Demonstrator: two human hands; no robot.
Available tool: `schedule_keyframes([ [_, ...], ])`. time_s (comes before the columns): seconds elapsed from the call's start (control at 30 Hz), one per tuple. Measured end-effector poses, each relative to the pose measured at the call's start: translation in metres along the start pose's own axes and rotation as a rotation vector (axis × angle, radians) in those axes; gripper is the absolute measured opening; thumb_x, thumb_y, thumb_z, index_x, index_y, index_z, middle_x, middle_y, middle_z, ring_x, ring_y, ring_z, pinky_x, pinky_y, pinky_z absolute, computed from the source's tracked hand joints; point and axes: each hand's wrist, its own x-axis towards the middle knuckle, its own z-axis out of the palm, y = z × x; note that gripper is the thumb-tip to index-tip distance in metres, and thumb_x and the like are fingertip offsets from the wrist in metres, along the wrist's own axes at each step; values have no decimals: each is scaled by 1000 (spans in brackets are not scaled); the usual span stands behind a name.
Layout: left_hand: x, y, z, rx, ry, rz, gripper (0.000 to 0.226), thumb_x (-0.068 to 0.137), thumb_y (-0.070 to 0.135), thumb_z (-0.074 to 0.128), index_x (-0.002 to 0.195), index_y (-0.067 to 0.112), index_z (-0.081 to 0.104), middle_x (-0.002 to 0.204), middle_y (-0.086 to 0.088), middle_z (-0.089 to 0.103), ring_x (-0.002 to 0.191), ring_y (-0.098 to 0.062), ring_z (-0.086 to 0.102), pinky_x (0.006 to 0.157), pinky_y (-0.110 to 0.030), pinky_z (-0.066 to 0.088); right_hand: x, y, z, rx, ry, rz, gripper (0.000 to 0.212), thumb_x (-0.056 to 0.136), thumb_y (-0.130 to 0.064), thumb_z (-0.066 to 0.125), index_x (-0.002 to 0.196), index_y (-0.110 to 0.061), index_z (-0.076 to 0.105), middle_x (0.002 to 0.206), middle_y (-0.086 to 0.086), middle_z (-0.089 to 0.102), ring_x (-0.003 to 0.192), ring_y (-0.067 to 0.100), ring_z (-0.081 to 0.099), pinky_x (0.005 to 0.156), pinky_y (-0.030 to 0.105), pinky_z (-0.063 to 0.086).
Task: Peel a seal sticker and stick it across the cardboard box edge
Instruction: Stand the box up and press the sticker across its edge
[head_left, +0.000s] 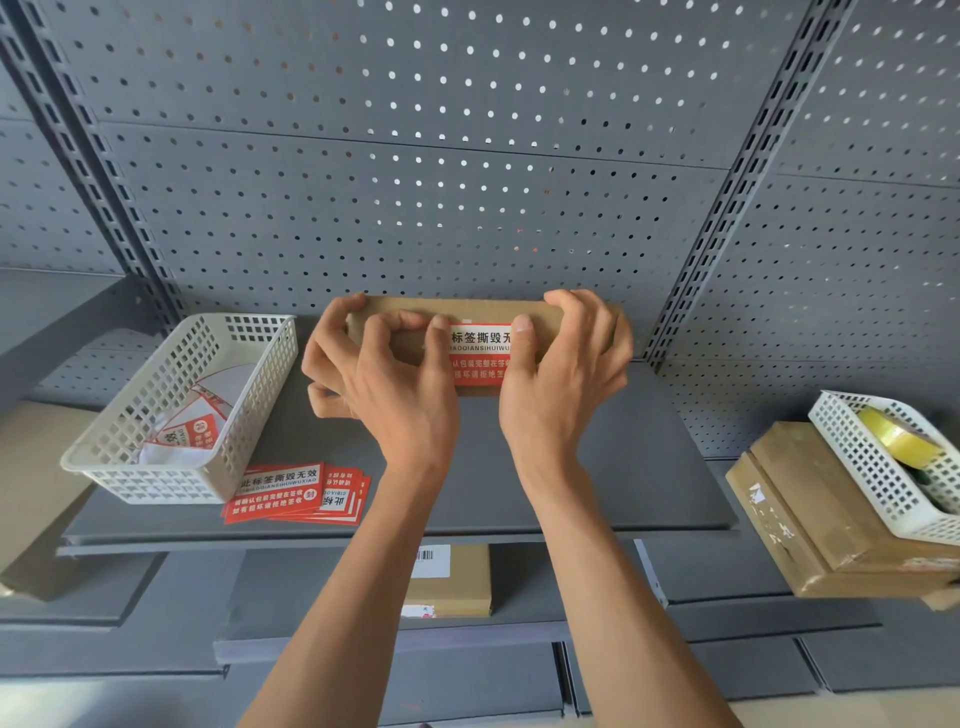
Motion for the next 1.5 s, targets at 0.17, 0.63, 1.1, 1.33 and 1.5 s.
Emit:
schedule_keyframes([
  [0.17,8,-3,-4,-16,-42,-7,12,84,42,72,75,38,65,133,11,47,131,-21,33,108,-51,26,2,0,-1,13,-7,6,30,91,-29,60,120,-26,58,136,-10,53,136,27,36,99,48,34],
  [0.63,5,-1,-4,15,-40,48,30,77,60,75,84,35,61,133,9,46,129,-24,34,107,-54,33,3,-4,-2,-70,-34,-18,51,85,-63,60,119,-25,56,131,-8,54,135,30,38,93,45,35],
  [1.1,7,-5,-6,-10,-37,30,8,87,41,70,81,36,68,133,8,46,129,-16,30,105,-45,23,4,2,-4,-22,-3,-20,23,95,-28,57,118,-25,60,133,-6,57,133,31,40,93,53,42],
  [1.33,4,-7,-9,22,-83,62,14,88,47,70,90,33,71,138,7,44,133,-17,27,103,-39,18,6,4,-4,-45,-43,-39,25,97,-30,56,121,-25,58,136,-5,54,137,32,37,95,55,42],
  [1.5,0,-3,-9,79,-84,83,29,81,57,74,95,33,65,139,9,42,136,-20,28,105,-47,22,4,4,-6,-20,-80,-58,42,91,-51,60,123,-24,56,136,-6,52,139,31,35,98,51,39],
])
